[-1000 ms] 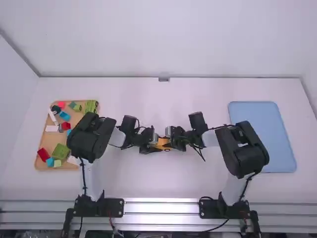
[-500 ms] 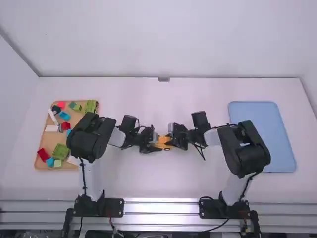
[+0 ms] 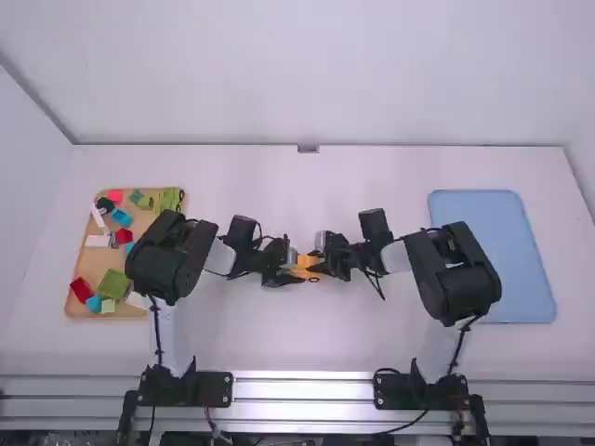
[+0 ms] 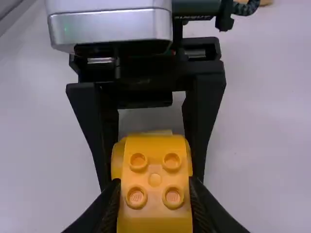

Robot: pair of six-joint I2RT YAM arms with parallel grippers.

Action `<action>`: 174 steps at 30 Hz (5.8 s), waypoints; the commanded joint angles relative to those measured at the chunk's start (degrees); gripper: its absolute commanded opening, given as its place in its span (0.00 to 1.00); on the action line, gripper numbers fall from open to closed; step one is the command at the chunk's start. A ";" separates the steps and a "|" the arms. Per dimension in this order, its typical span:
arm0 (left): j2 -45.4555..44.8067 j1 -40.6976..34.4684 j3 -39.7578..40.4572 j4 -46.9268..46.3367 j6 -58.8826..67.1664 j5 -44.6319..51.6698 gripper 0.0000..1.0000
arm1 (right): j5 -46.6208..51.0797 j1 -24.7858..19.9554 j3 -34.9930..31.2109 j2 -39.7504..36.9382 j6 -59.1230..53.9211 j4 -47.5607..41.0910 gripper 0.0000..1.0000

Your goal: Assemble lego blocks to make yellow taxi

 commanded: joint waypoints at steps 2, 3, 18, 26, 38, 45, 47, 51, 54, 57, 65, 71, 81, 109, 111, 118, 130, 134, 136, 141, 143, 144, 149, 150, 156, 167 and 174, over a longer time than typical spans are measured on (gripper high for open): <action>0.61 -0.44 0.13 -0.74 -0.44 0.61 0.32 | 10.08 2.78 0.39 2.01 1.92 -0.92 0.09; 0.61 -0.44 0.13 -0.74 -0.44 0.61 0.31 | 11.19 3.48 0.52 2.01 1.79 -1.40 0.08; 0.61 -0.46 0.15 -0.70 -0.44 0.52 0.25 | 26.25 9.57 6.19 2.01 -3.17 -18.49 0.00; 0.61 -0.37 0.17 -0.52 -0.46 0.44 0.24 | 22.36 9.29 5.38 1.51 -5.09 -18.53 0.00; 0.61 -0.35 0.17 -0.74 -0.44 0.57 0.21 | 2.80 0.76 6.97 -0.35 -9.86 -18.51 0.00; 0.59 -0.04 0.20 -0.52 -0.46 0.57 0.21 | 3.34 0.33 6.23 -0.31 -10.69 -18.51 0.00; 0.61 -0.07 0.17 -0.50 -0.44 0.50 0.21 | 3.74 0.98 5.42 -0.31 -11.06 -17.99 0.00; 0.59 -0.39 0.20 -0.52 -0.44 0.46 0.21 | 3.26 2.03 3.93 -0.31 -10.12 -15.15 0.00; 0.61 -0.42 0.20 -0.52 -0.46 0.44 0.22 | 4.92 1.95 2.78 -0.31 -5.55 -12.33 0.00; 0.61 -0.42 0.20 -0.46 -0.46 0.42 0.21 | 6.60 2.49 1.57 -0.31 -4.09 -10.05 0.00; 0.59 -0.46 0.20 -0.52 -0.46 0.57 0.21 | 15.52 6.49 1.64 -0.31 1.31 -6.93 0.00; 0.61 -0.46 0.20 -0.72 -0.46 0.59 0.15 | 19.80 8.96 4.00 -0.31 -3.61 -14.10 0.00; 0.59 -0.09 0.17 -0.79 -0.48 0.61 0.15 | 12.59 6.84 6.73 -0.33 -5.49 -16.87 0.18; -3.45 -0.04 0.20 -2.60 -10.58 -5.95 0.99 | 7.26 -7.65 -1.97 -6.16 1.42 -10.10 0.98; -6.91 -0.02 0.20 -5.95 -10.32 -6.67 0.99 | 7.10 -6.19 -4.85 -5.42 1.46 -5.35 0.98; -27.91 1.88 0.20 -25.18 -10.80 -13.46 0.99 | 6.01 -0.31 -7.54 -1.51 5.81 7.76 0.98; -55.60 5.14 0.13 -38.49 -20.31 -29.94 0.99 | 14.21 8.63 5.84 3.43 4.70 -5.79 0.91; -57.18 5.11 0.13 -38.07 -23.85 -36.37 0.99 | 17.97 9.88 11.74 3.43 0.81 -18.05 0.56; -57.18 5.22 0.13 -37.66 -24.50 -38.05 0.99 | 21.97 10.21 15.21 3.43 -0.44 -25.05 0.43; -57.18 5.16 0.13 -37.38 -24.44 -38.62 0.99 | 35.28 9.81 25.07 3.43 -3.54 -45.38 0.27; -57.18 5.22 0.13 -36.94 -24.44 -38.62 0.99 | 44.92 8.90 31.82 3.43 -3.48 -57.83 0.25; -57.18 5.11 0.13 -36.57 -24.46 -38.62 0.99 | 48.74 8.33 34.14 3.43 -2.64 -61.51 0.25; -57.11 5.20 0.13 -35.89 -24.41 -38.62 0.99 | 61.96 3.06 41.00 3.43 3.43 -68.63 0.22; -56.96 5.22 0.13 -35.60 -24.44 -38.66 0.99 | 63.47 1.11 42.10 3.43 4.35 -69.68 0.21; -55.08 5.27 0.09 -33.99 -22.40 -38.60 0.99 | 61.53 -13.99 45.68 3.15 9.18 -74.60 0.06; -50.64 4.87 0.09 -29.16 -22.53 -38.64 0.99 | 27.15 -40.50 40.92 2.75 5.49 -59.08 0.08; -50.29 4.85 0.09 -28.13 -24.44 -38.60 0.99 | 25.57 -49.09 28.37 2.69 16.35 -38.56 0.12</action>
